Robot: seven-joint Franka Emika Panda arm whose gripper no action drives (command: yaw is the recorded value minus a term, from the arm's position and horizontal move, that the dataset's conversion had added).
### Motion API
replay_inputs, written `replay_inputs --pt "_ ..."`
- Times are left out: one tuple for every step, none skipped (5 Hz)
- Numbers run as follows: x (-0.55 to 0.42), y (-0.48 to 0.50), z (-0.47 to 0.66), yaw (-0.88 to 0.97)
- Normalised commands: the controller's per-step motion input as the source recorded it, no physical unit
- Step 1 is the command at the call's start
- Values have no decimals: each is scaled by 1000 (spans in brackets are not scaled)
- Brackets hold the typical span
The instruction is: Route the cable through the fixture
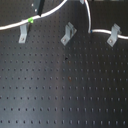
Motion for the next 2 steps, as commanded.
replay_inputs --pt "15 -21 0 0" --pt "-68 75 316 191"
